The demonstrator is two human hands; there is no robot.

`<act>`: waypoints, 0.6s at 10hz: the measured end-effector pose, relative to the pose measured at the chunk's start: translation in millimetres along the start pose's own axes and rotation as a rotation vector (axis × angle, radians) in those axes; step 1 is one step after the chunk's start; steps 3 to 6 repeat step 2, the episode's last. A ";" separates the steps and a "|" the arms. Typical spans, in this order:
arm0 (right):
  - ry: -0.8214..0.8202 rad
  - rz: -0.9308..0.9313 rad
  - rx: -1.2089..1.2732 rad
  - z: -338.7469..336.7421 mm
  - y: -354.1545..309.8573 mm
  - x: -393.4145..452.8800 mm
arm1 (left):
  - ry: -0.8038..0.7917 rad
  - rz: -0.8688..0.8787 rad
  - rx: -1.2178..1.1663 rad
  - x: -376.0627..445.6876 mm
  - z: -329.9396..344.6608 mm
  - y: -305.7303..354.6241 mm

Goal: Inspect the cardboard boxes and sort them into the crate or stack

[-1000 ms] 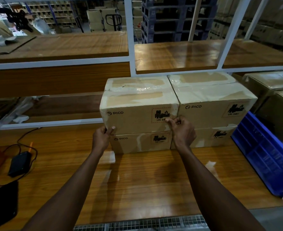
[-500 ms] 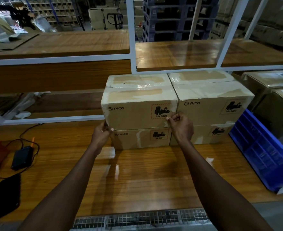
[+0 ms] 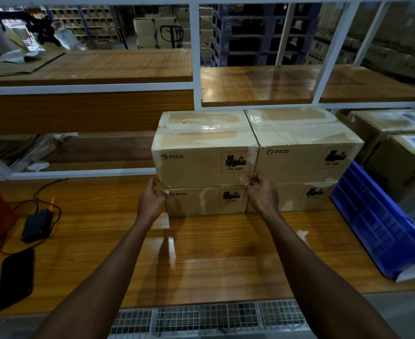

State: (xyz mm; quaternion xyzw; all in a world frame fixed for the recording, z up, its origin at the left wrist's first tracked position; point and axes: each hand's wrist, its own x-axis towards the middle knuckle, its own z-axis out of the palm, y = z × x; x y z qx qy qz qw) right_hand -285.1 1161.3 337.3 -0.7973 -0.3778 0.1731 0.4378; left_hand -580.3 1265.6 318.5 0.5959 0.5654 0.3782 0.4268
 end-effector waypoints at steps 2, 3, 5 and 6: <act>-0.154 -0.065 0.017 -15.1 -0.3 -13.9 | 0.251 0.331 0.180 -23.7 0.1 23.8; -0.154 -0.065 0.017 -15.1 -0.3 -13.9 | 0.251 0.331 0.180 -23.7 0.1 23.8; -0.154 -0.065 0.017 -15.1 -0.3 -13.9 | 0.251 0.331 0.180 -23.7 0.1 23.8; -0.154 -0.065 0.017 -15.1 -0.3 -13.9 | 0.251 0.331 0.180 -23.7 0.1 23.8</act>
